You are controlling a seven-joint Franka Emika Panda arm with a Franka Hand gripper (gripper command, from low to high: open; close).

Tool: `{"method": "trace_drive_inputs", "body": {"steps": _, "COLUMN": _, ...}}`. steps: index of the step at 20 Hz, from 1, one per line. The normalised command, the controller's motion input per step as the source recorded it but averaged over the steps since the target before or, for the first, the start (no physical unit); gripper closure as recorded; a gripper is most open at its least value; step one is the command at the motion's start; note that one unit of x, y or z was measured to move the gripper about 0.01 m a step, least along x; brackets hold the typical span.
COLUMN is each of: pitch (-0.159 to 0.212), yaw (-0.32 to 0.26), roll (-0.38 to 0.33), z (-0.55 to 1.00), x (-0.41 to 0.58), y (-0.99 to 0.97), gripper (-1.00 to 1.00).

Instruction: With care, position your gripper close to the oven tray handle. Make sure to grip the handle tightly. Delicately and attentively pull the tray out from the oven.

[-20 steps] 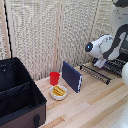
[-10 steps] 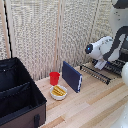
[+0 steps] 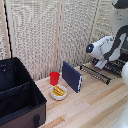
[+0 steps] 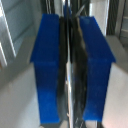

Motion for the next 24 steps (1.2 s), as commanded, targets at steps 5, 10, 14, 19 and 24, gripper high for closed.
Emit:
{"method": "trace_drive_inputs", "body": {"steps": 5, "pitch": 0.012, "yaw": 0.007, "roll": -0.004, "z": 0.00, "x": -0.112, "y": 0.46, "gripper": 1.00}}
{"method": "trace_drive_inputs", "body": {"steps": 10, "pitch": 0.013, "yaw": 0.000, "roll": 0.010, "z": 0.12, "x": -0.092, "y": 0.87, "gripper": 1.00}}
{"method": "trace_drive_inputs", "body": {"steps": 14, "pitch": 0.015, "yaw": 0.000, "roll": 0.003, "z": 0.05, "x": -0.106, "y": 0.85, "gripper": 1.00}}
{"method": "trace_drive_inputs", "body": {"steps": 19, "pitch": 0.018, "yaw": 0.000, "roll": -0.003, "z": 0.00, "x": -0.029, "y": 0.57, "gripper": 1.00}}
{"method": "trace_drive_inputs", "body": {"steps": 24, "pitch": 0.026, "yaw": 0.001, "roll": -0.037, "z": 0.01, "x": 0.000, "y": 0.25, "gripper": -1.00}}
